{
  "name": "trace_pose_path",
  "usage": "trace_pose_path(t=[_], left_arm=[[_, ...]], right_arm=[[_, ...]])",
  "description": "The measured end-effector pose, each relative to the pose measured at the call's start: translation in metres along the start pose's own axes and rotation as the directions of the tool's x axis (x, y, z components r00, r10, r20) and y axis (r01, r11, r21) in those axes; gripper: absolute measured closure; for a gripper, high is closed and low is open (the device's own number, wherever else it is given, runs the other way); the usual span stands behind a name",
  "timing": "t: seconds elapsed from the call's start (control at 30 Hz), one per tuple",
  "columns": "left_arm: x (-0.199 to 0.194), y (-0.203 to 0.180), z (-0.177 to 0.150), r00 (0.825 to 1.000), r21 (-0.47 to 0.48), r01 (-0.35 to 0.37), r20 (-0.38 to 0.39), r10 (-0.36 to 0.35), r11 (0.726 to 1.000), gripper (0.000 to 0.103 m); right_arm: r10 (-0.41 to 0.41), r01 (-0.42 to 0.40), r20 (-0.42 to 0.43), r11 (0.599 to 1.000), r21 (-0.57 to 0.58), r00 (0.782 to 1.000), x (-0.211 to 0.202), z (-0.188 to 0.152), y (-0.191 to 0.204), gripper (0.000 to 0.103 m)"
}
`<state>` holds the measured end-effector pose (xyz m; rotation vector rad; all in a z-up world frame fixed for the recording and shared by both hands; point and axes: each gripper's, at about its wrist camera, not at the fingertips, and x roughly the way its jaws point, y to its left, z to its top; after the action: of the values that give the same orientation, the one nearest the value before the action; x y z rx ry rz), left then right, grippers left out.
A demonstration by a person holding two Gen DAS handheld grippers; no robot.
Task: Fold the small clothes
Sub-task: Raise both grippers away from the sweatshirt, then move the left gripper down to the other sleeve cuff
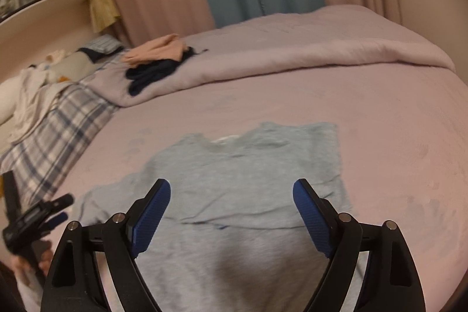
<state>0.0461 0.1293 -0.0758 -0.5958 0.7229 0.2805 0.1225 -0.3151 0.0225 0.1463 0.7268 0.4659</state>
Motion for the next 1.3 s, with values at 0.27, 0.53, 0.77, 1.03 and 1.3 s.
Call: trace_pose_path(t=[0.27,0.53,0.77,1.03,1.3], left_arm=[[0.017,0.052,0.033,0.999,-0.104,-0.052,0.004,0.053,0.993,0.0],[0.041,0.124,0.046,0.998,-0.265,-0.065,-0.007,0.066,0.962,0.002],[0.043,0.14,0.055,0.998,-0.289,-0.051,0.009,0.055,0.956,0.003],[0.05,0.148,0.059,0.998,-0.313,-0.054,0.002,0.057,0.948,0.003],[0.051,0.151,0.06,0.997,-0.311,-0.073,-0.008,0.074,0.948,0.008]], right_arm=[[-0.002,0.002,0.005,1.0,-0.026,1.0,-0.001,-0.005,0.031,0.016],[-0.087,0.086,-0.011,0.996,-0.038,0.996,0.013,-0.009,0.054,0.016],[-0.04,0.039,-0.033,0.999,-0.038,0.999,0.027,-0.015,0.081,0.016],[-0.047,0.043,-0.06,0.997,-0.06,0.997,0.036,-0.024,0.096,0.016],[-0.039,0.038,-0.086,0.999,-0.006,0.996,0.039,-0.03,0.095,0.016]])
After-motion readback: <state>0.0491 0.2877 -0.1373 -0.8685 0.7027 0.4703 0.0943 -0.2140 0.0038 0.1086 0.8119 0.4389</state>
